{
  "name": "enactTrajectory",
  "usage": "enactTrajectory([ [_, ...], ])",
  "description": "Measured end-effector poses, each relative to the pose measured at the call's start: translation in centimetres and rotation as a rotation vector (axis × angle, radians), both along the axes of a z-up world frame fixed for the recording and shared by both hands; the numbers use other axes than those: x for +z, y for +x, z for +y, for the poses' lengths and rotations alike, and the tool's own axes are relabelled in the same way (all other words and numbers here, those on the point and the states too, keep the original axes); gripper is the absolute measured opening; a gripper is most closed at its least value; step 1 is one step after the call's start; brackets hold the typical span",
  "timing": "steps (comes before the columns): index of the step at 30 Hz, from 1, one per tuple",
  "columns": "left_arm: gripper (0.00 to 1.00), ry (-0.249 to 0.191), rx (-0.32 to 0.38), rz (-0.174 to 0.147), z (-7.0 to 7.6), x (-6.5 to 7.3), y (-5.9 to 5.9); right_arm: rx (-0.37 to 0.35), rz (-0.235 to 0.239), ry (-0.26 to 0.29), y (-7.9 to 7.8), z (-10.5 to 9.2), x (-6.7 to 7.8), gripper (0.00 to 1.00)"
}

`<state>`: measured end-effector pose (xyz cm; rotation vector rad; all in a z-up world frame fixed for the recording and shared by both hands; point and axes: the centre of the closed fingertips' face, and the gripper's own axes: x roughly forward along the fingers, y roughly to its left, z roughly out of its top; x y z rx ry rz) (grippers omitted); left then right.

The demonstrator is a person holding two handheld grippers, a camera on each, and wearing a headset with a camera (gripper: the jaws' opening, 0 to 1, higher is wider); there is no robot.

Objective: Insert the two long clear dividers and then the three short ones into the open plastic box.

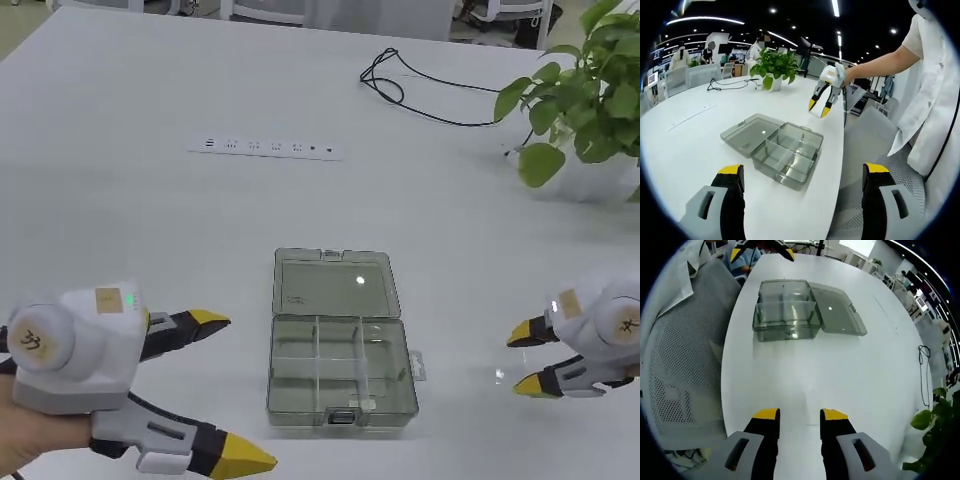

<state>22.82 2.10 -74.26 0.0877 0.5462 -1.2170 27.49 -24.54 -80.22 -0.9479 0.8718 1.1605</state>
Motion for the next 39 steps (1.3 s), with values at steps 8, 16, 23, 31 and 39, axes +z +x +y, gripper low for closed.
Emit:
enactTrajectory([
  [8, 0.97, -0.077, 0.063, 0.026, -0.8, 2.3, 1.5, 0.004, -0.075, 0.086, -0.4, 3.8, 3.7, 0.32],
  [16, 0.90, -0.149, 0.082, 0.091, -2.7, 4.1, 1.7, 0.001, -0.126, 0.158, -1.1, 7.4, 6.4, 0.32],
  [23, 0.75, -0.220, 0.102, 0.224, -5.1, 5.4, 1.6, 0.015, -0.153, 0.185, -2.2, 10.3, 8.2, 0.32],
  [31, 0.57, -0.223, 0.100, 0.312, -7.7, 5.1, 1.0, 0.022, -0.176, 0.197, -3.2, 12.7, 9.5, 0.32],
  [39, 0.39, -0.279, 0.127, 0.416, -9.6, 5.5, 0.9, 0.026, -0.195, 0.208, -3.9, 14.4, 10.6, 0.32],
])
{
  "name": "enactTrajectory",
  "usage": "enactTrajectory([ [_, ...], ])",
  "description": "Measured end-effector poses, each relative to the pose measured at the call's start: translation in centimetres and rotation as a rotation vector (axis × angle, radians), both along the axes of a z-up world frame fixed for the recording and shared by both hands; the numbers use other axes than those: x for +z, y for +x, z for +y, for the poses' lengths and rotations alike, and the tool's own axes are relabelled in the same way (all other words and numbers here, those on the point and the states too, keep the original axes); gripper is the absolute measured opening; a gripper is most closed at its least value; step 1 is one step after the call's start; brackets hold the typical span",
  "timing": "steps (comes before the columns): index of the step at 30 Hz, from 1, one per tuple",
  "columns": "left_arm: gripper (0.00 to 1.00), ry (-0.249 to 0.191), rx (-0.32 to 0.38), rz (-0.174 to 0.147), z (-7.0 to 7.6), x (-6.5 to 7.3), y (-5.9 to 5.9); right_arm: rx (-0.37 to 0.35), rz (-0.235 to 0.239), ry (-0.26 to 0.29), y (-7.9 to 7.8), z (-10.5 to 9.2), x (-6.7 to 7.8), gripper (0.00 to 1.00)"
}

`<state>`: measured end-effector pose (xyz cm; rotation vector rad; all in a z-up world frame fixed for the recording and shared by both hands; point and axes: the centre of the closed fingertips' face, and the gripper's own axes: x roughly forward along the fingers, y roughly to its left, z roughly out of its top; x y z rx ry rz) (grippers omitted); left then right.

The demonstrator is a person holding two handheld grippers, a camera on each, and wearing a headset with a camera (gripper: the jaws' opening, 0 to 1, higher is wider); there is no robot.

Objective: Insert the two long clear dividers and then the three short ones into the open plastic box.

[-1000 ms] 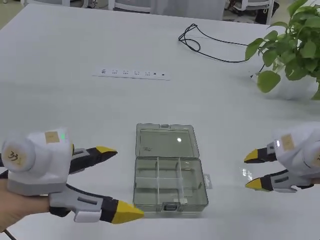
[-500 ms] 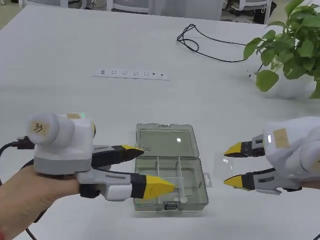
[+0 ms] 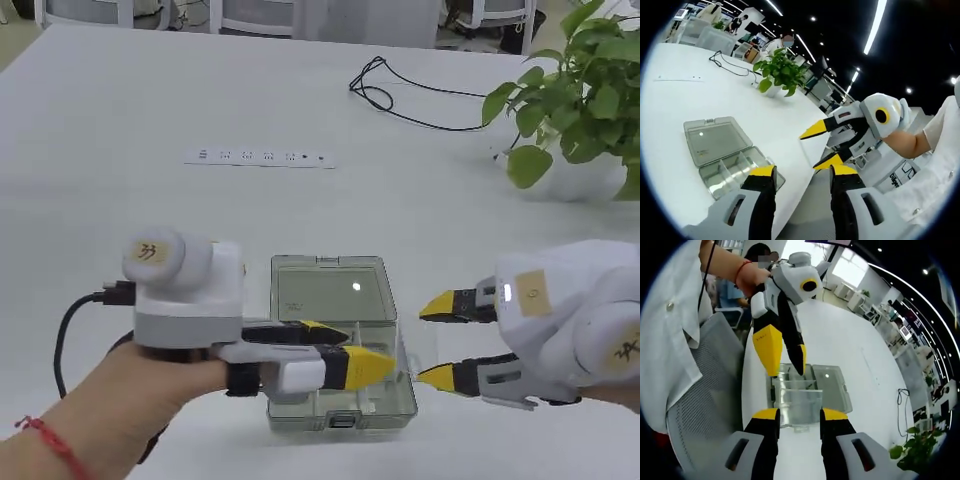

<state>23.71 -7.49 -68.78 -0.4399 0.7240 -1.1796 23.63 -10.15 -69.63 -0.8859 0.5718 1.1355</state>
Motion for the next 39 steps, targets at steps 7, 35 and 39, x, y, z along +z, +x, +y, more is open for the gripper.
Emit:
enactTrajectory([
  [7, 0.26, -0.036, 0.018, 0.075, -1.1, 0.0, -0.1, 0.018, -0.013, -0.002, -0.5, 0.9, 0.5, 0.32],
  [35, 0.00, -0.067, 0.004, 0.134, -2.1, -0.3, -0.8, 0.054, -0.045, -0.044, -0.7, 1.3, 0.6, 0.33],
  [39, 0.00, -0.075, 0.016, 0.142, -2.0, -0.3, -0.7, 0.060, -0.053, -0.047, -0.7, 1.3, 0.6, 0.33],
])
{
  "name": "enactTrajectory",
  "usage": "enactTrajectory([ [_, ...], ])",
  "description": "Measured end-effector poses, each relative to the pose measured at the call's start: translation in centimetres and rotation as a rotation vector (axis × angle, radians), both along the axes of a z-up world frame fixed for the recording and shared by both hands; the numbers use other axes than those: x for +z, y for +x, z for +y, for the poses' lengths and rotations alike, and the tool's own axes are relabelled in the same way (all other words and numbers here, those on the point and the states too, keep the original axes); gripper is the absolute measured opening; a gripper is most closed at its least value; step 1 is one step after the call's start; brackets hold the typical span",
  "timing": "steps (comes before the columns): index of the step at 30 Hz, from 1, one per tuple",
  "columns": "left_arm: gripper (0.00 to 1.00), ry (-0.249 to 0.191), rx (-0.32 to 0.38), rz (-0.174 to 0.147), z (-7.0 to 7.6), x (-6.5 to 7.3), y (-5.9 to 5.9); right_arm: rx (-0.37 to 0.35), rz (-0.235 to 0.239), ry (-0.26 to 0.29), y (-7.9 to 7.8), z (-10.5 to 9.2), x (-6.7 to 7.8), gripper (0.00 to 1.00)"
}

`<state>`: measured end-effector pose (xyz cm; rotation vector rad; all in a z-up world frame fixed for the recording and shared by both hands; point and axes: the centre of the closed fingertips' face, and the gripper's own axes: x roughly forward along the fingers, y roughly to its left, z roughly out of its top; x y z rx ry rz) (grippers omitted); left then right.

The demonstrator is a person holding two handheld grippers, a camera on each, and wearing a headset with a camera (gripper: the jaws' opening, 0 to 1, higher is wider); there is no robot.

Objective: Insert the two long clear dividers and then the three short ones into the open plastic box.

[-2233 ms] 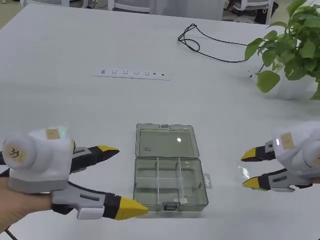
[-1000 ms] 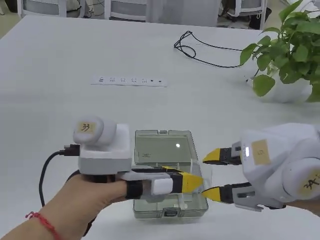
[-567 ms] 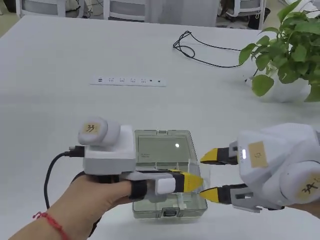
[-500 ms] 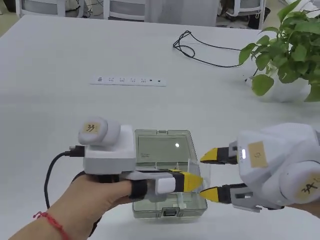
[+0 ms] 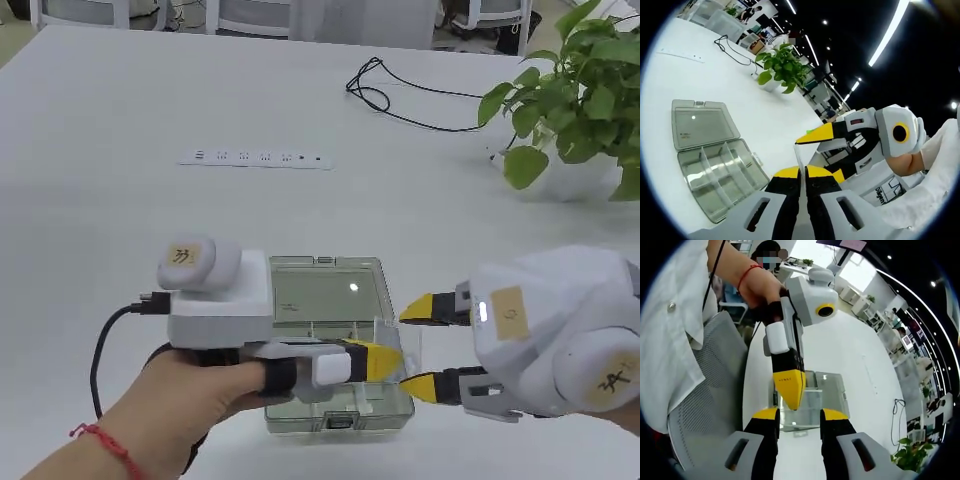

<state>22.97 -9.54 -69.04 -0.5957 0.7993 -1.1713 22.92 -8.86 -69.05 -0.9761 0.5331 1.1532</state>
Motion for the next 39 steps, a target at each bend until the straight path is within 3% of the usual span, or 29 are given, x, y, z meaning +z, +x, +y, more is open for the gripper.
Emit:
enactTrajectory([
  [6, 0.00, -0.005, 0.025, 0.007, 0.1, -0.2, 0.3, 0.002, -0.010, -0.003, 0.2, 0.1, -0.1, 0.33],
  [8, 0.00, 0.006, 0.029, -0.019, 0.3, -0.5, 0.4, -0.001, -0.004, 0.007, 0.2, 0.2, 0.1, 0.32],
  [10, 0.00, -0.004, 0.024, 0.005, 0.3, -0.4, 0.2, -0.001, -0.001, 0.016, 0.2, 0.2, 0.2, 0.33],
  [11, 0.00, 0.000, 0.022, -0.005, 0.3, -0.4, 0.2, -0.002, -0.001, 0.022, 0.2, 0.2, 0.4, 0.33],
  [13, 0.00, 0.027, 0.007, -0.052, 0.5, -0.6, 0.2, -0.012, 0.028, 0.062, 0.2, 0.3, 0.8, 0.33],
  [14, 0.00, 0.029, -0.001, -0.061, 0.5, -0.5, 0.1, -0.016, 0.044, 0.077, 0.1, 0.3, 1.0, 0.33],
  [17, 0.00, 0.060, -0.072, -0.195, 0.6, -0.5, -0.5, -0.033, 0.101, 0.138, 0.2, 0.2, 1.7, 0.32],
  [19, 0.00, 0.064, -0.117, -0.262, 0.6, -0.2, -1.1, -0.048, 0.154, 0.178, 0.3, -0.2, 2.2, 0.29],
  [22, 0.00, 0.046, -0.183, -0.373, 0.4, 0.6, -2.0, -0.044, 0.300, 0.261, -0.6, -0.2, 3.0, 0.23],
  [23, 0.00, 0.038, -0.201, -0.399, 0.4, 0.8, -2.2, -0.038, 0.324, 0.280, -0.7, -0.2, 3.2, 0.21],
  [24, 0.00, 0.023, -0.229, -0.452, 0.4, 1.2, -2.5, -0.030, 0.358, 0.296, -1.0, -0.1, 3.4, 0.20],
  [26, 0.00, 0.028, -0.259, -0.510, 0.4, 1.4, -3.0, -0.013, 0.401, 0.316, -1.4, 0.1, 3.7, 0.17],
  [28, 0.00, 0.024, -0.279, -0.519, 0.5, 1.4, -3.4, 0.023, 0.456, 0.310, -2.2, 0.2, 3.9, 0.16],
  [33, 0.00, 0.000, -0.305, -0.559, 0.7, 1.9, -3.8, 0.079, 0.512, 0.296, -3.4, 0.5, 3.7, 0.13],
  [39, 0.00, -0.018, -0.321, -0.579, 0.6, 2.4, -4.1, 0.109, 0.556, 0.299, -4.0, 1.1, 3.8, 0.08],
])
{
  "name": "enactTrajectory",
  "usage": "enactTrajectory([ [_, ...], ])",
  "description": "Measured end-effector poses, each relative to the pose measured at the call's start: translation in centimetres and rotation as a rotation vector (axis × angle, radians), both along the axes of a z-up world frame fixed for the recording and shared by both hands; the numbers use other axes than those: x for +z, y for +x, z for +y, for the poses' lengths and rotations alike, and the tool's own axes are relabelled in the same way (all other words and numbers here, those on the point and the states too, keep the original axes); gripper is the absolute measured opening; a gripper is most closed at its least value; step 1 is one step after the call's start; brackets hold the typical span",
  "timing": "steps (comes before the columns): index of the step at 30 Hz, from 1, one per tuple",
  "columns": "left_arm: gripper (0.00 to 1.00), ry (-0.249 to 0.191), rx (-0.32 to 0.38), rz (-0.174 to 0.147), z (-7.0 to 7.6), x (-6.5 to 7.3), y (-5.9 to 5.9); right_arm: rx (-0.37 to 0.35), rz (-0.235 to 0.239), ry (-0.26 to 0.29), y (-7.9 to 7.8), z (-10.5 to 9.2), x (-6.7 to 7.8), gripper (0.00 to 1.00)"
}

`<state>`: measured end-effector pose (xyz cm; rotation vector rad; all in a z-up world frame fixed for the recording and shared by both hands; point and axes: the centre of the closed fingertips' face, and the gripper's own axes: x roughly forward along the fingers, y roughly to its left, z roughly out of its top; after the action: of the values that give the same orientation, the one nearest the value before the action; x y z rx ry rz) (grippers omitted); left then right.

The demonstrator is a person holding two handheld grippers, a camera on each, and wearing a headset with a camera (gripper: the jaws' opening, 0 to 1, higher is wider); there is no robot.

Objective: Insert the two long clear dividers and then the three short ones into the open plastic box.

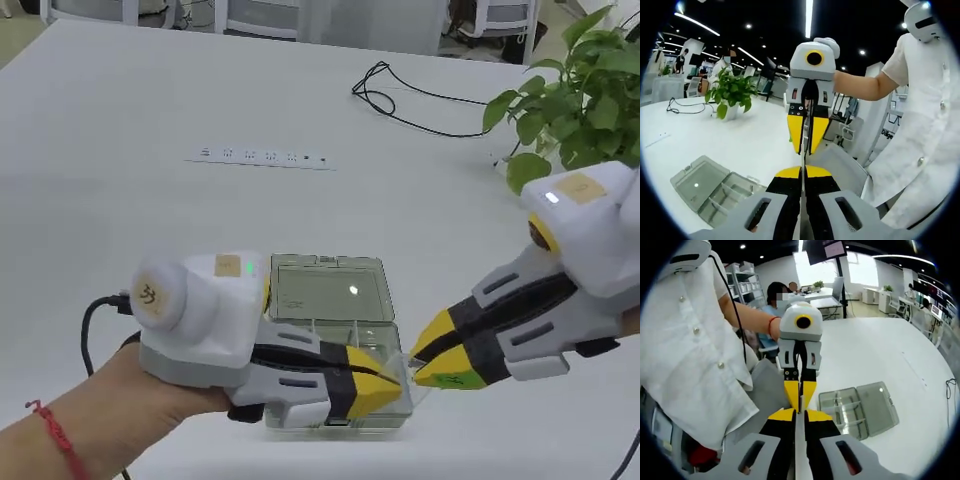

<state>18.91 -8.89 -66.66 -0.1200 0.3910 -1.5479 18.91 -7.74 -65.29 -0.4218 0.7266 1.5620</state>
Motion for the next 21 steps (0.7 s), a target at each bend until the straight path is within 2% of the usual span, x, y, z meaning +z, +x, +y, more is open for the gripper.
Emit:
enactTrajectory([
  [1, 0.00, -0.001, -0.001, 0.006, 0.02, 0.08, -0.04, 0.005, 0.000, 0.000, 0.00, 0.02, -0.07, 0.07],
  [6, 0.00, -0.004, -0.014, -0.007, -0.07, 0.33, -0.37, 0.025, 0.010, -0.001, -0.29, 0.05, -0.20, 0.04],
  [21, 0.00, 0.008, -0.004, -0.038, 0.21, 0.00, -0.41, 0.037, 0.020, 0.001, -0.62, 0.60, -0.40, 0.03],
])
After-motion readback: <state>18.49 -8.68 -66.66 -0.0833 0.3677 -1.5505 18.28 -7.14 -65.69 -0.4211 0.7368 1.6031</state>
